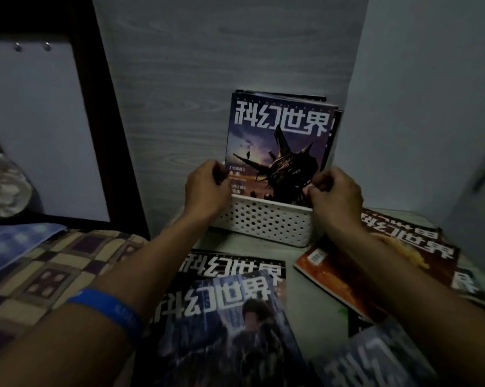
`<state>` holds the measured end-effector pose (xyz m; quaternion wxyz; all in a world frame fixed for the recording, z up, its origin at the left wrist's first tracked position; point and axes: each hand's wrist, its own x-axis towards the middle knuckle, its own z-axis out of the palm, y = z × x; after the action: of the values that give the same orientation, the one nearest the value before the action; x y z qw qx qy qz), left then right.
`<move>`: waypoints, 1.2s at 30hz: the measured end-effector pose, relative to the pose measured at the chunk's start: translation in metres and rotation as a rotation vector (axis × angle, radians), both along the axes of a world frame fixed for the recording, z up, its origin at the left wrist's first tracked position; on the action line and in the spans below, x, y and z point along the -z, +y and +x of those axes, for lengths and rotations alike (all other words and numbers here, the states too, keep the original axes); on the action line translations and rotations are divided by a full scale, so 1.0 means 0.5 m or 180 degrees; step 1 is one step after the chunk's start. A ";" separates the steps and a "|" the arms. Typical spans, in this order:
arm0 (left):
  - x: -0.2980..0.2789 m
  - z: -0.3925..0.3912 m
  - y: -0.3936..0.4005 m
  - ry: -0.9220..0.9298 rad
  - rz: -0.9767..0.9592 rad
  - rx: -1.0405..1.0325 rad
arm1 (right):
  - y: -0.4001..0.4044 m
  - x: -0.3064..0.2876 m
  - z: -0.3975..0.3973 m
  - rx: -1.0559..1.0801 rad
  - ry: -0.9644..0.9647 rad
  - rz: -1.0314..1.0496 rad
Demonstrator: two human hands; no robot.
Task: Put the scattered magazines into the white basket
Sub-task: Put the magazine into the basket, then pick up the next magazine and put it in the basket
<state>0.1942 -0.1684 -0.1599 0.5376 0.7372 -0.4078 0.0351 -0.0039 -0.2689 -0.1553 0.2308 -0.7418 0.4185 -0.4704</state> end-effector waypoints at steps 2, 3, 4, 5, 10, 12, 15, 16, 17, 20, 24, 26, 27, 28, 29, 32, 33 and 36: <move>-0.001 -0.026 0.034 0.0137 -0.0038 0.0412 | 0.019 -0.001 -0.017 -0.0322 0.0317 -0.0107; 0.004 -0.043 0.062 0.0179 -0.0018 0.0612 | 0.032 -0.001 -0.032 -0.0433 0.0384 -0.0185; 0.013 -0.061 0.097 0.0136 0.0049 0.0777 | 0.046 -0.003 -0.050 -0.0488 0.0370 -0.0256; 0.024 -0.077 0.141 0.0035 0.0142 0.0865 | 0.065 -0.002 -0.071 -0.0506 0.0311 -0.0341; 0.092 -0.109 0.405 -0.0450 0.0804 0.0143 | 0.208 0.037 -0.192 -0.0873 0.1109 -0.0571; 0.101 -0.123 0.468 -0.0319 0.1121 -0.0020 | 0.271 0.049 -0.217 -0.1246 0.1525 -0.0551; 0.095 -0.149 0.496 -0.0028 0.1326 0.0224 | 0.344 0.045 -0.216 -0.1339 0.2154 -0.0592; 0.092 -0.156 0.496 0.0135 0.1388 0.0320 | 0.359 0.045 -0.212 -0.1341 0.2256 -0.0525; 0.092 -0.160 0.495 0.0346 0.1396 0.0352 | 0.370 0.045 -0.208 -0.1340 0.2307 -0.0424; 0.092 -0.176 0.499 0.1315 0.0887 0.0457 | 0.404 0.049 -0.213 -0.1290 0.2211 -0.0035; 0.074 -0.193 0.495 0.1968 -0.0072 0.0595 | 0.419 0.046 -0.230 -0.1352 0.1738 0.0662; 0.069 -0.197 0.486 0.2626 -0.0411 0.0642 | 0.418 0.038 -0.239 -0.1520 0.1229 0.1299; 0.070 -0.197 0.486 0.2591 -0.0336 0.0513 | 0.419 0.036 -0.243 -0.1586 0.1065 0.1529; 0.073 -0.198 0.487 0.2259 -0.0042 0.0290 | 0.421 0.034 -0.249 -0.1613 0.1040 0.1593; 0.078 -0.197 0.489 0.1939 0.0227 0.0074 | 0.424 0.035 -0.256 -0.1612 0.1125 0.1548; 0.078 -0.200 0.507 0.1691 0.0401 0.0029 | 0.438 0.038 -0.264 -0.1599 0.1557 0.1256; 0.074 -0.204 0.513 0.1645 0.0442 0.0076 | 0.442 0.038 -0.266 -0.1622 0.1663 0.1175; 0.078 -0.206 0.531 0.1273 0.0819 0.0049 | 0.460 0.036 -0.265 -0.1640 0.1790 0.0971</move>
<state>0.0911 0.0973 -0.1991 0.5096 0.7888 -0.2998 -0.1679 -0.1366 -0.0390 -0.1731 0.3249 -0.8793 0.3308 -0.1086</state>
